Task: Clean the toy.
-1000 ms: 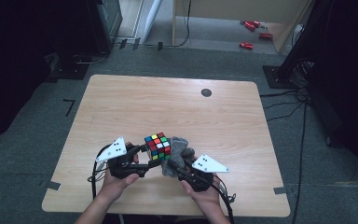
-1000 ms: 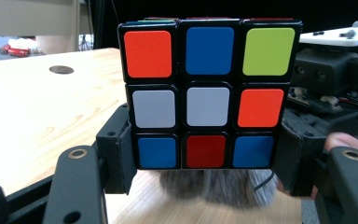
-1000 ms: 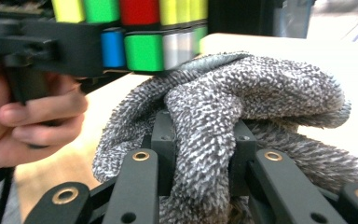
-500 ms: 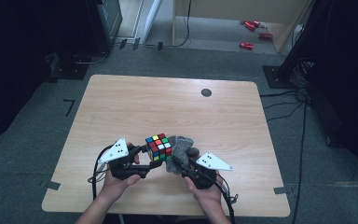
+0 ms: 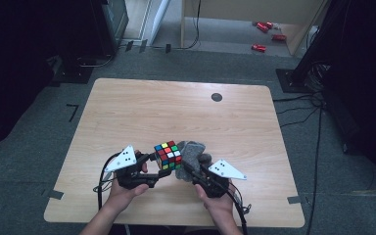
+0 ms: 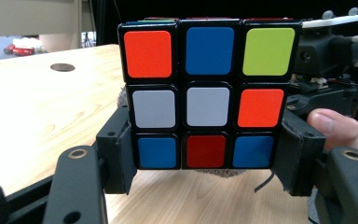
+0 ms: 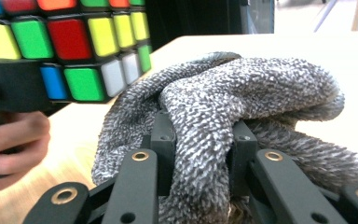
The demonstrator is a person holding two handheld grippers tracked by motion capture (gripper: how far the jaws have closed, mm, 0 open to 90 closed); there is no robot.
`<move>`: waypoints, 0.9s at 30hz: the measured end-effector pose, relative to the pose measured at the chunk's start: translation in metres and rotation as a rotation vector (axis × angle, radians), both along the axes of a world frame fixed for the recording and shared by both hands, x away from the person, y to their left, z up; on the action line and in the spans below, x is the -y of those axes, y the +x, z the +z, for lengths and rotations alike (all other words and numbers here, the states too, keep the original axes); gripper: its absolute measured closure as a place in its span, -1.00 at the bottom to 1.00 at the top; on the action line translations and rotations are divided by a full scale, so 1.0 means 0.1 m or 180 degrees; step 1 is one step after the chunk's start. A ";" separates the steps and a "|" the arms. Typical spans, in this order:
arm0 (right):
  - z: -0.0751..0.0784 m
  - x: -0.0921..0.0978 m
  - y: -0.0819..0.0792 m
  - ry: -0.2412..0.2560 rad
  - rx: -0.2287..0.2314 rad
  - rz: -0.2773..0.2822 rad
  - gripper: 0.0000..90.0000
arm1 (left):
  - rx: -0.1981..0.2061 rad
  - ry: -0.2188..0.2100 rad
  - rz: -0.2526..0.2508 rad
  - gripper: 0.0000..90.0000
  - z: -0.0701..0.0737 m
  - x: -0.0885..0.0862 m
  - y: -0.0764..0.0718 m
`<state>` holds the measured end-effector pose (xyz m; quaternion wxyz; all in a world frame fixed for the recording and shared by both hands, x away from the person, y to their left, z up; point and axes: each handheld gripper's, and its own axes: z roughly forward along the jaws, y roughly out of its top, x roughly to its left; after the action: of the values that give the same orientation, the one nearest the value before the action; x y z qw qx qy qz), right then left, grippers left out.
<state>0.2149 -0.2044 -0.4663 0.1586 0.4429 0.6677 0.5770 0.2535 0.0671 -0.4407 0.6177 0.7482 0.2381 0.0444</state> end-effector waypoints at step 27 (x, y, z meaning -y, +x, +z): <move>-0.02 -0.40 -0.17 -0.0331 0.0280 0.0655 0.56 | 0.0018 0.0102 0.0008 -0.22 -0.03 0.07 -0.03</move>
<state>0.1980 -0.1647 -0.4678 0.1504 0.3375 0.7310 0.5737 0.2508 0.0602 -0.4441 0.6062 0.7576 0.2365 0.0511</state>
